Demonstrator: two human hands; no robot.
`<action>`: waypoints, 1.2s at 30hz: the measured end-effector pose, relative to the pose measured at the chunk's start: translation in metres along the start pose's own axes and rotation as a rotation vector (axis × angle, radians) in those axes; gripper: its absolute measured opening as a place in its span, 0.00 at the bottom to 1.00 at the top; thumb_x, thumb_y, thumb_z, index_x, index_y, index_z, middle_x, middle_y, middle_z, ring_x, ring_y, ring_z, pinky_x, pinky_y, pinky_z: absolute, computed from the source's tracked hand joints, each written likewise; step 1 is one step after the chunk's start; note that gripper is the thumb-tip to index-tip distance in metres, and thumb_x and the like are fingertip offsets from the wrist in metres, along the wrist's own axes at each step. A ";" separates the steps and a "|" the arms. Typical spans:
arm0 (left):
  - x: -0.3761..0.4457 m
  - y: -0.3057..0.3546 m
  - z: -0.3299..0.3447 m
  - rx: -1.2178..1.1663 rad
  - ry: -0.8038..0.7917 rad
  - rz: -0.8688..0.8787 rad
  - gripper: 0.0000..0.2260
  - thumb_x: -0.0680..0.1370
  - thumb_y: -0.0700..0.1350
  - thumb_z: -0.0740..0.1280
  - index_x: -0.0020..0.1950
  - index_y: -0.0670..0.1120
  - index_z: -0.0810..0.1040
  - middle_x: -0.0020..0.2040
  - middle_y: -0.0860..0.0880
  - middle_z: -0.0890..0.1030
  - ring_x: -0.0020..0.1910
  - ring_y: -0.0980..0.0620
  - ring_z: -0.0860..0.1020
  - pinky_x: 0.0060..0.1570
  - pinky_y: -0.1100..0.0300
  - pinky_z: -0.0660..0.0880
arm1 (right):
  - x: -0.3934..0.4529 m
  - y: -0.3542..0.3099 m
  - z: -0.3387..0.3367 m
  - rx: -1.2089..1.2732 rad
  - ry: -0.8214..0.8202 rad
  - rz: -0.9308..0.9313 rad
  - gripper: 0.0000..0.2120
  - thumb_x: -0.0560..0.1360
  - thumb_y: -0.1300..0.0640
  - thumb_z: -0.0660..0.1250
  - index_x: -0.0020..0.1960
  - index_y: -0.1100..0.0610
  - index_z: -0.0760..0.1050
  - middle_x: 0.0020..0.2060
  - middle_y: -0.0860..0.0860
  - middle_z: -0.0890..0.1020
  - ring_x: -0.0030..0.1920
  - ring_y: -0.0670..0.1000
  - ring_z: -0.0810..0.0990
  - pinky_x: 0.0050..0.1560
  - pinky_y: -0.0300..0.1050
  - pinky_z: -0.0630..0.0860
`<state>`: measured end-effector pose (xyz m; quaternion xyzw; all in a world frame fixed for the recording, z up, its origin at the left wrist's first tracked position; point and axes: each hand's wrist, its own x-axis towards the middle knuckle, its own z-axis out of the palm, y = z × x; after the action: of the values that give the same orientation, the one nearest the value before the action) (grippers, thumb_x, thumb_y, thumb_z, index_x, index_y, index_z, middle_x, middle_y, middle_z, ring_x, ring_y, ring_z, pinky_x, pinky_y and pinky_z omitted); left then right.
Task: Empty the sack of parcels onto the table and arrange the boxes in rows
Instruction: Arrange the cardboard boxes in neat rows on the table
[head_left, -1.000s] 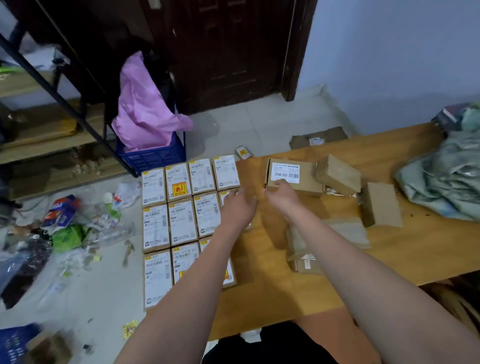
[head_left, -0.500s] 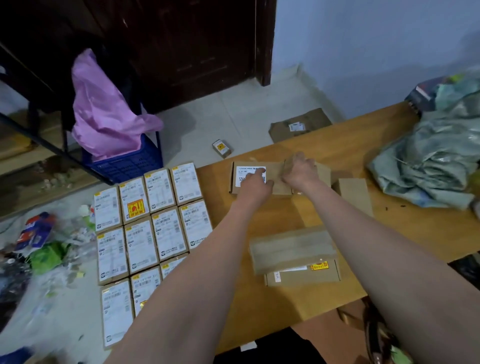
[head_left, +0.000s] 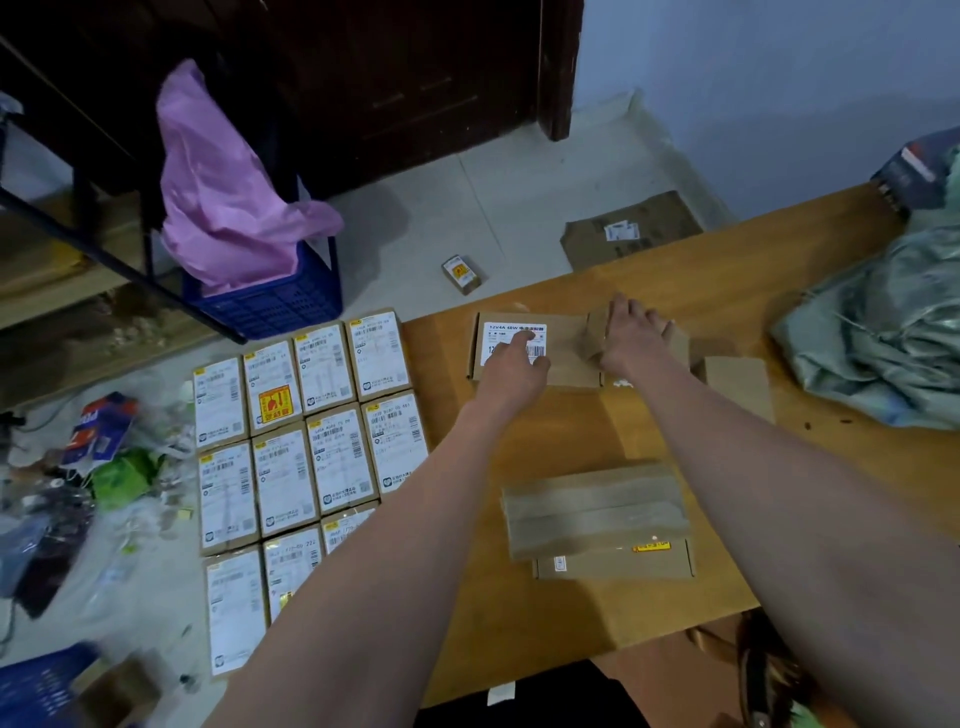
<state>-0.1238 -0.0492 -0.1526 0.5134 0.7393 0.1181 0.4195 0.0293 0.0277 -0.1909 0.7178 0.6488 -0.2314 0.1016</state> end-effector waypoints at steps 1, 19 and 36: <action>-0.002 0.000 -0.001 -0.016 0.007 0.003 0.22 0.83 0.47 0.60 0.77 0.49 0.63 0.72 0.42 0.70 0.68 0.42 0.72 0.64 0.51 0.69 | -0.001 0.001 -0.001 -0.008 0.016 -0.011 0.41 0.71 0.63 0.71 0.77 0.55 0.51 0.73 0.55 0.61 0.75 0.62 0.56 0.76 0.64 0.47; -0.083 -0.068 -0.078 -0.996 -0.001 -0.314 0.28 0.80 0.66 0.56 0.75 0.52 0.64 0.68 0.45 0.73 0.65 0.40 0.74 0.62 0.41 0.74 | -0.130 -0.103 -0.046 1.302 -0.489 -0.232 0.23 0.78 0.40 0.63 0.65 0.55 0.76 0.60 0.51 0.82 0.63 0.52 0.78 0.64 0.51 0.75; -0.170 -0.217 -0.086 -1.292 0.117 -0.296 0.30 0.77 0.43 0.72 0.72 0.58 0.60 0.55 0.45 0.80 0.54 0.41 0.80 0.54 0.40 0.79 | -0.243 -0.148 0.093 0.972 -0.711 -0.077 0.24 0.73 0.51 0.75 0.65 0.54 0.72 0.53 0.52 0.85 0.53 0.54 0.84 0.57 0.57 0.80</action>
<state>-0.3101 -0.2692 -0.1457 0.0445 0.6043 0.5063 0.6136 -0.1466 -0.2084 -0.1363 0.5366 0.4203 -0.7308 -0.0359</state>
